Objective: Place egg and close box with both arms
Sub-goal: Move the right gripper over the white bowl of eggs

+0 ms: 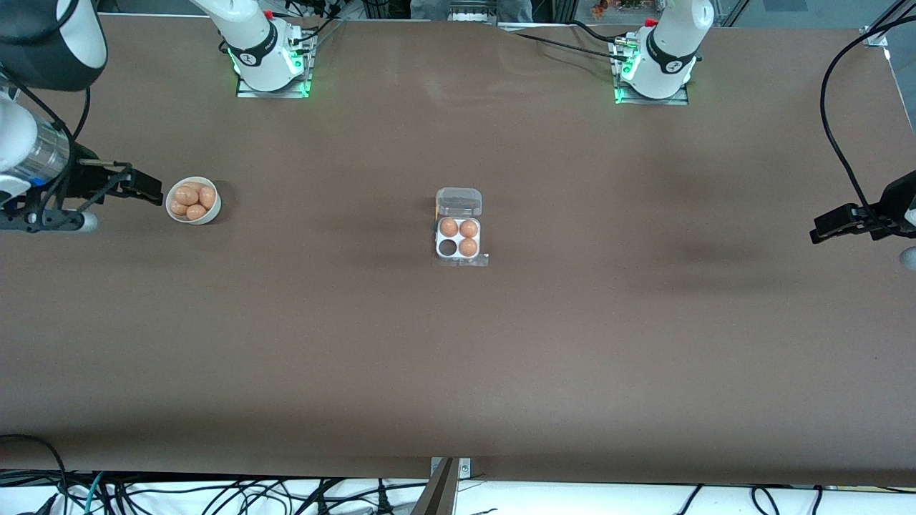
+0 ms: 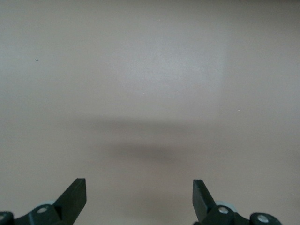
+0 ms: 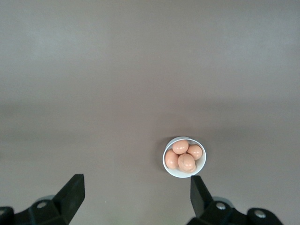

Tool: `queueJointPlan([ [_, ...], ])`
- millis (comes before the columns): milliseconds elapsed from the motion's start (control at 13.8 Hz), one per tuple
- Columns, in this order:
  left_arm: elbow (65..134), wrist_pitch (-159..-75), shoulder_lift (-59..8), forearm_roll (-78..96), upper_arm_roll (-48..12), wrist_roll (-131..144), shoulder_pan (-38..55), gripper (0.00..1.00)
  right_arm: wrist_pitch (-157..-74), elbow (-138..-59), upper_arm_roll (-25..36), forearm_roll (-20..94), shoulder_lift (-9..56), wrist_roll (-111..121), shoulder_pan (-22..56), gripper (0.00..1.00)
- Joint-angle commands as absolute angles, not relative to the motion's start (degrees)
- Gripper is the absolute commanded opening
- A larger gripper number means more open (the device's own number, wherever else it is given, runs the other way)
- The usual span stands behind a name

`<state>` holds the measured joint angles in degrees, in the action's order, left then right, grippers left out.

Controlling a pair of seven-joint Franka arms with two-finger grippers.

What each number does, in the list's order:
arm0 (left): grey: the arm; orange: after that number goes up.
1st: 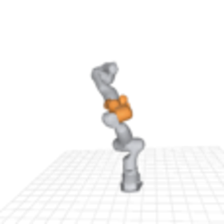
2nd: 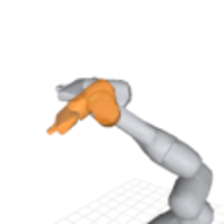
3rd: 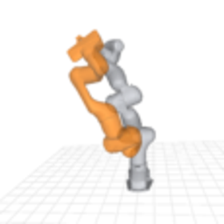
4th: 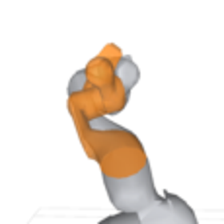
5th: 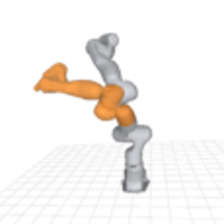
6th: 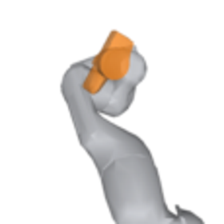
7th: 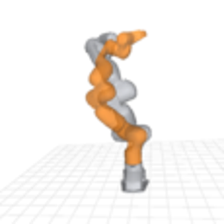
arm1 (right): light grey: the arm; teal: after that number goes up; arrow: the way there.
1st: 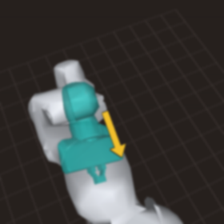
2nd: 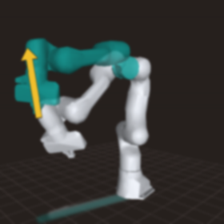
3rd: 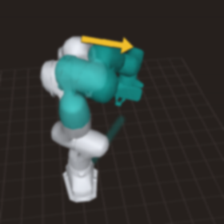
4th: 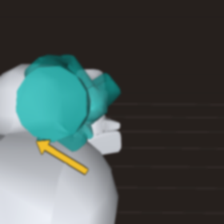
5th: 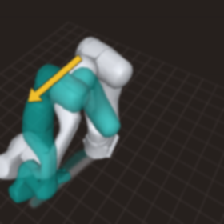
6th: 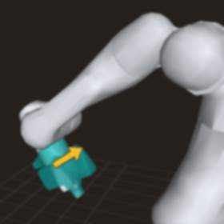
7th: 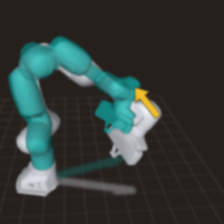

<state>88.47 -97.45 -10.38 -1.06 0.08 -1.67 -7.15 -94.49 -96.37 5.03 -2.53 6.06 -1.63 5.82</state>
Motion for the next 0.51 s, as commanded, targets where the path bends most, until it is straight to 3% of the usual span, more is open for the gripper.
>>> queueJointPlan([
  [0, 86.9, -96.5, -10.9, -0.4, 0.0, -3.4, -7.5, 1.00, -97.0, -100.7, 6.8, -3.4, 5.5, -0.4, 5.3, 1.00],
  [434, 86.9, -96.7, -10.9, -0.5, 0.0, -3.4, -7.6, 1.00, -112.6, -120.1, 11.1, -3.3, 0.9, 0.1, 5.2, 1.00],
])
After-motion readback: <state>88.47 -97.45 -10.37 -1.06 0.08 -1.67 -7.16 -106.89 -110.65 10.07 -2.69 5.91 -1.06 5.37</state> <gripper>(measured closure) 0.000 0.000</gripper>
